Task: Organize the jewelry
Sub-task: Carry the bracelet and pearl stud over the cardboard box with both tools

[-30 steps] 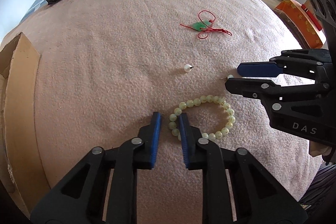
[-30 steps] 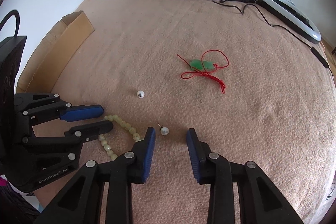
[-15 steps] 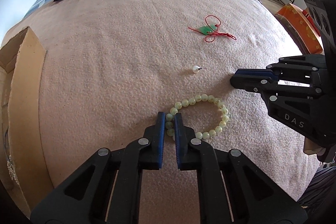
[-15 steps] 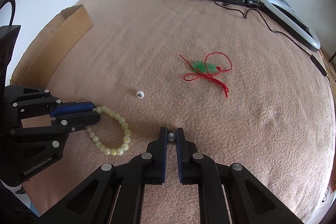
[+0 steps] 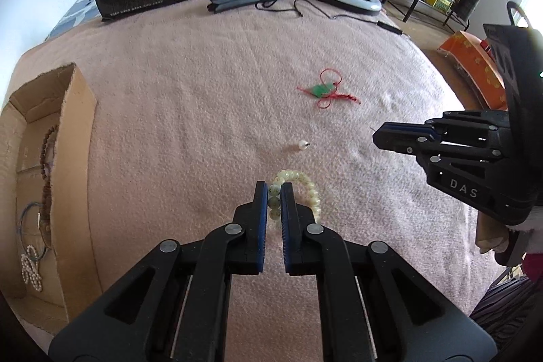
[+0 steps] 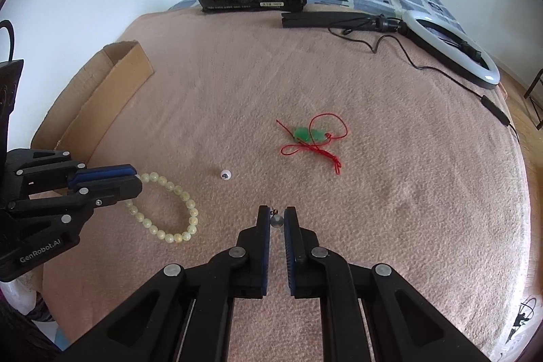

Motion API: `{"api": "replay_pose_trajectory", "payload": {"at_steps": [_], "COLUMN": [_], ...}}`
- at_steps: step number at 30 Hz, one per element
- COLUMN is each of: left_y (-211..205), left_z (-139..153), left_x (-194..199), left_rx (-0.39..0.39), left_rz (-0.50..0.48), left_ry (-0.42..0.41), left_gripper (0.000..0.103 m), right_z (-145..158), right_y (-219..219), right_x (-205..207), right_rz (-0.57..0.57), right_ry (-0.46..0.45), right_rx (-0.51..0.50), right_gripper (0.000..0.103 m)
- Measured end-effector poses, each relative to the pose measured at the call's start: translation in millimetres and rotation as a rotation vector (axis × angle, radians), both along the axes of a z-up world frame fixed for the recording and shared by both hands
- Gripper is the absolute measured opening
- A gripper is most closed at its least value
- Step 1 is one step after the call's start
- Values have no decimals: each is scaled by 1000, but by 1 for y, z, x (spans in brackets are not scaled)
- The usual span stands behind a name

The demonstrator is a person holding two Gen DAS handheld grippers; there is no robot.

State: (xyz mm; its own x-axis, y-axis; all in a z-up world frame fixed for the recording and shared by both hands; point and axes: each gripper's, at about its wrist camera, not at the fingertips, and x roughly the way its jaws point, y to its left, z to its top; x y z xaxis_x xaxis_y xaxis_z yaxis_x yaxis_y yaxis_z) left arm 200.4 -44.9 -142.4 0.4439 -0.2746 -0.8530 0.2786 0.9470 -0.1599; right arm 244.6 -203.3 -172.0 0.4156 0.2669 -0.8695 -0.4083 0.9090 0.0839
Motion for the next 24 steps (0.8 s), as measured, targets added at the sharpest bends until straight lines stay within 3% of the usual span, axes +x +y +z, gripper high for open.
{"api": "replay_pose_trajectory", "payload": {"at_steps": [9,24], "left_y": [4,51], "left_z": [25,66], "left_x": [-11,-23], "left_rx": [2,-54], "left_rz": [-3,75], "left_ry": [-64,-143], "left_gripper": [5,5], "right_z": [19,60], "right_y": [2,27], "right_x": [-8,-33], "right_rz": [3,38], "right_ry": [-41,-104], "right_rx": [11,64], "right_gripper": [6,6]}}
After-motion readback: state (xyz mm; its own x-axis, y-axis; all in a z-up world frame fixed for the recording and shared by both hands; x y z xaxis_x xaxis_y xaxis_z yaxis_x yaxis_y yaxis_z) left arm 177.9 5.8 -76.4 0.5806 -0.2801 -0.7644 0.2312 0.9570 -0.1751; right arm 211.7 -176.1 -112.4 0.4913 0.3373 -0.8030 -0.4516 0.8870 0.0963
